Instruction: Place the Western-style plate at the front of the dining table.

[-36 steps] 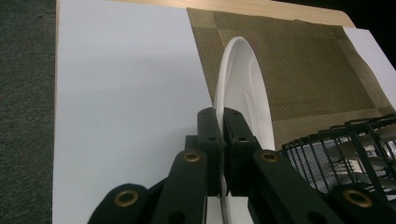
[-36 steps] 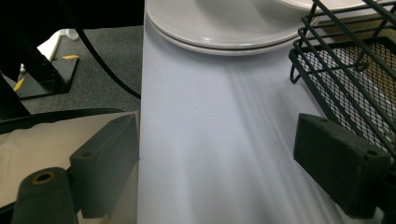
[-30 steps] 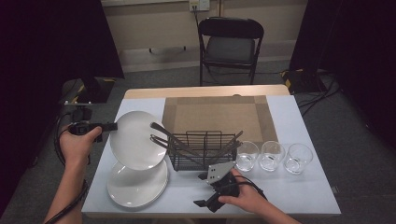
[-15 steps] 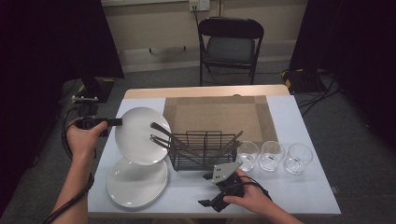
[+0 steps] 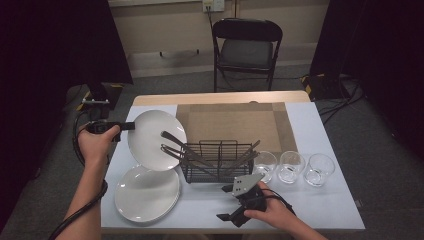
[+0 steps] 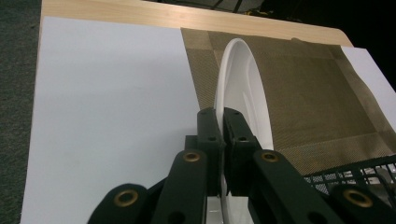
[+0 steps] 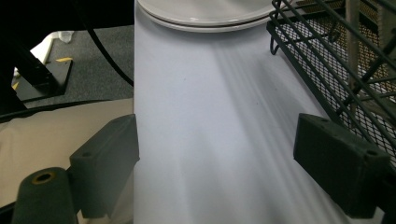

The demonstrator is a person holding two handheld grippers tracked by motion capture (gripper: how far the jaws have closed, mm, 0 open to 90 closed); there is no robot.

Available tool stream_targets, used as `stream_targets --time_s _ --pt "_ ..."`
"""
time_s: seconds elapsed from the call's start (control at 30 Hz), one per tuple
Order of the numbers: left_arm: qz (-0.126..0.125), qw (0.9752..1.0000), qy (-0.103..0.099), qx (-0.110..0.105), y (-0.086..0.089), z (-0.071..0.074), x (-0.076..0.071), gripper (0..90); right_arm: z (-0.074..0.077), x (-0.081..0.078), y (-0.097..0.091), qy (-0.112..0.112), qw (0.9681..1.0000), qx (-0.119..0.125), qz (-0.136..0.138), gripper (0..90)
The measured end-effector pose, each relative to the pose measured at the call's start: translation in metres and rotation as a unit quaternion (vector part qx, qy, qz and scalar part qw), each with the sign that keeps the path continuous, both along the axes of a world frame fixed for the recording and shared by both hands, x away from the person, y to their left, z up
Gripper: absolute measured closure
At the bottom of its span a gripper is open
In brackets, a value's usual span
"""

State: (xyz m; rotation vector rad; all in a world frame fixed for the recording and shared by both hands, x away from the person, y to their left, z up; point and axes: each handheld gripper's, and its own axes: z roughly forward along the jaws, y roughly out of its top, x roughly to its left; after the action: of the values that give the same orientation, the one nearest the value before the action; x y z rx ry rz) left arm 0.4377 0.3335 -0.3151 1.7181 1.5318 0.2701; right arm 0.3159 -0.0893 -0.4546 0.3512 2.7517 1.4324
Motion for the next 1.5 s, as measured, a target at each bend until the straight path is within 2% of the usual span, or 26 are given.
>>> stream_targets --time_s 0.4,0.83,1.1,1.5 --pt "-0.003 1.0000 0.000 0.002 -0.010 -0.006 0.014 87.3 0.000 -0.002 -0.009 -0.001 1.0000 -0.001 -0.006 13.3" --pt "-0.007 0.9999 -0.005 0.011 -0.020 -0.008 0.022 87.1 -0.001 -0.002 -0.018 0.001 0.9999 0.000 -0.013 13.3" --pt "-0.007 0.9999 -0.010 0.004 -0.027 -0.009 0.028 87.2 -0.002 -0.004 -0.022 0.002 0.9999 0.000 -0.017 13.3" --pt "-0.008 0.9999 -0.006 0.004 -0.031 -0.014 0.037 87.1 -0.004 -0.004 -0.027 0.003 0.9997 0.002 -0.024 13.4"
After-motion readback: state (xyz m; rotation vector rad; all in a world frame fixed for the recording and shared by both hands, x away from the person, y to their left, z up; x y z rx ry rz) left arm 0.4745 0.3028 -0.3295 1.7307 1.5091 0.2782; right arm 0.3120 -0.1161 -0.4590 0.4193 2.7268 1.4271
